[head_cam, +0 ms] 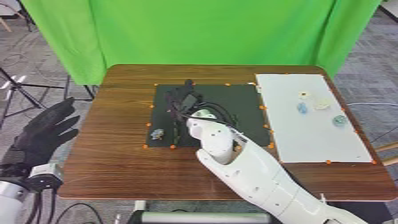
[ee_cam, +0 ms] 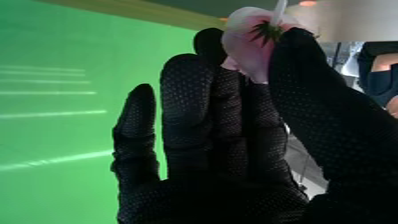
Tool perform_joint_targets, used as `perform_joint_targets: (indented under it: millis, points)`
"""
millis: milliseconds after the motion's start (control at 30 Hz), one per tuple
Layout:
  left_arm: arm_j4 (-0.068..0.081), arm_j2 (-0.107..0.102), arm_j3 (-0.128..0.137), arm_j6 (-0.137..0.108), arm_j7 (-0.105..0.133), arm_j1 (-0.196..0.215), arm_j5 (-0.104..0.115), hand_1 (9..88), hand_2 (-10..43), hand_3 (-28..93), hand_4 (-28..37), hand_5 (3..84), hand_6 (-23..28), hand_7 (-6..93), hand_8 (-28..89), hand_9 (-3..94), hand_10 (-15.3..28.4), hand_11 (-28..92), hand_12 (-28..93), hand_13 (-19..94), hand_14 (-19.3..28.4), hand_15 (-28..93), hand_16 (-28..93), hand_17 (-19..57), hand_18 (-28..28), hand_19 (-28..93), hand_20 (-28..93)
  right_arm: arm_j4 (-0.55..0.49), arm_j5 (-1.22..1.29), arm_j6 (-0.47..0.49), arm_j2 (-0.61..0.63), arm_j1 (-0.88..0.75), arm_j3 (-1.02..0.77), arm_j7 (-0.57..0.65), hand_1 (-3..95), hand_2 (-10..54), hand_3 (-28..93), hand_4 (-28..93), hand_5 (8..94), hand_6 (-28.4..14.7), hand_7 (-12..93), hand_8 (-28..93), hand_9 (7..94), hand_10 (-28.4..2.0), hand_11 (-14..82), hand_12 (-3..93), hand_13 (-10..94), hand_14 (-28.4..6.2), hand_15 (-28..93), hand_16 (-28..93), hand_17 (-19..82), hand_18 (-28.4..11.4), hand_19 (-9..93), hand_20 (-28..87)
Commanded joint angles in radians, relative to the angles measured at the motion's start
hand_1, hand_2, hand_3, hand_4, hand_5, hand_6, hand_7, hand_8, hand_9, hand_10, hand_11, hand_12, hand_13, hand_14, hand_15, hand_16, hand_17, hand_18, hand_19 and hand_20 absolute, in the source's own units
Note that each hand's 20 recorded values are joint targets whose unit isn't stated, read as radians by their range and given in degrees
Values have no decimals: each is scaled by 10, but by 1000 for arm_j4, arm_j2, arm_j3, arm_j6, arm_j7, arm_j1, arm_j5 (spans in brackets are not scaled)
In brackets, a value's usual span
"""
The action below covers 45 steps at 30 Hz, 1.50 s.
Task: Arrange flowers
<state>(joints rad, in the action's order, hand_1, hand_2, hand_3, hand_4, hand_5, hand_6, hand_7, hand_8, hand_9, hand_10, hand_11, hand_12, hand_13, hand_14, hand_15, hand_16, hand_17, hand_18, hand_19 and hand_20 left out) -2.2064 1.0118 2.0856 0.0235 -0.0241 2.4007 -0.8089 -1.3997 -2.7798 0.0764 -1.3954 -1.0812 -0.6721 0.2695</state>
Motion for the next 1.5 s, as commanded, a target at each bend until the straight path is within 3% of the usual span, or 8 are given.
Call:
perform_joint_targets:
  millis: [33, 200, 533, 700, 833, 1167, 1300, 1500]
  points:
    - [-1, 5, 5, 9, -7, 12, 2, 231, -18, 699, -276, 221, 6, 172, -84, 177, 88, 82, 221, 129, 110, 138, 88, -126, 186, 360, 85, -4, -15, 40, 3, -6, -2, -19, 358, -95, 869, -283, 542, 36, 371, -172, 636, -78, 304, 314, 588, -50, 690, 303, 147, -193, 707, 497]
    - [3, -2, 2, 13, -12, 6, 4, 232, -18, 699, -276, 220, 6, 172, -83, 178, 89, 83, 221, 129, 110, 138, 88, -126, 186, 360, 85, -4, -13, 48, 0, -12, 2, -20, 339, -95, 883, -283, 532, 29, 367, -181, 618, -86, 327, 260, 579, -53, 695, 290, 141, -194, 703, 497]
    - [3, 0, 9, 14, -13, 12, 5, 231, -17, 699, -275, 221, 6, 171, -83, 177, 88, 83, 221, 129, 109, 139, 88, -126, 186, 360, 84, -23, -30, 51, 6, -7, -3, 9, 326, -95, 883, -283, 512, 17, 357, -176, 598, -93, 301, 249, 560, -56, 701, 289, 134, -196, 703, 499]
    - [-4, 11, 14, 9, -8, 26, 2, 231, -17, 698, -276, 221, 6, 171, -82, 177, 88, 81, 221, 130, 110, 140, 88, -126, 186, 361, 84, -62, -73, 84, 21, 2, -26, -1, 303, -95, 882, -283, 475, 1, 339, -166, 537, -108, 296, 253, 528, -65, 718, 292, 121, -200, 702, 504]
    - [-13, 30, 17, 1, 2, 42, 1, 230, -18, 700, -276, 221, 7, 171, -83, 177, 88, 80, 221, 130, 110, 140, 87, -126, 186, 360, 84, -124, -29, 126, 57, 10, -50, 8, 278, -95, 879, -282, 382, -27, 311, -143, 426, -126, 267, 257, 491, -79, 731, 272, 102, -203, 695, 507]
    - [-29, 64, 25, -9, 16, 71, 0, 230, -17, 700, -278, 221, 7, 172, -84, 178, 88, 80, 222, 130, 110, 140, 87, -126, 186, 361, 84, -330, 152, 110, 291, -74, -268, 82, 266, -74, 870, -278, 329, -44, 274, -119, 371, -146, 190, 246, 449, -85, 613, 194, 89, -202, 684, 500]
    - [-33, 70, 31, -12, 16, 78, -1, 231, -16, 699, -278, 221, 6, 172, -84, 178, 88, 80, 222, 129, 110, 139, 87, -126, 186, 361, 84, -361, 165, 59, 401, -161, -364, 170, 272, -69, 866, -277, 327, -46, 270, -116, 373, -148, 184, 243, 443, -90, 585, 188, 88, -202, 682, 497]
    - [-33, 71, 30, -12, 15, 76, -2, 231, -15, 698, -278, 221, 7, 172, -84, 178, 89, 81, 222, 130, 110, 139, 87, -126, 186, 361, 84, -357, 176, 73, 504, -282, -474, 340, 279, -81, 866, -273, 337, -49, 269, -115, 388, -154, 182, 239, 443, -95, 578, 192, 95, -206, 689, 496]
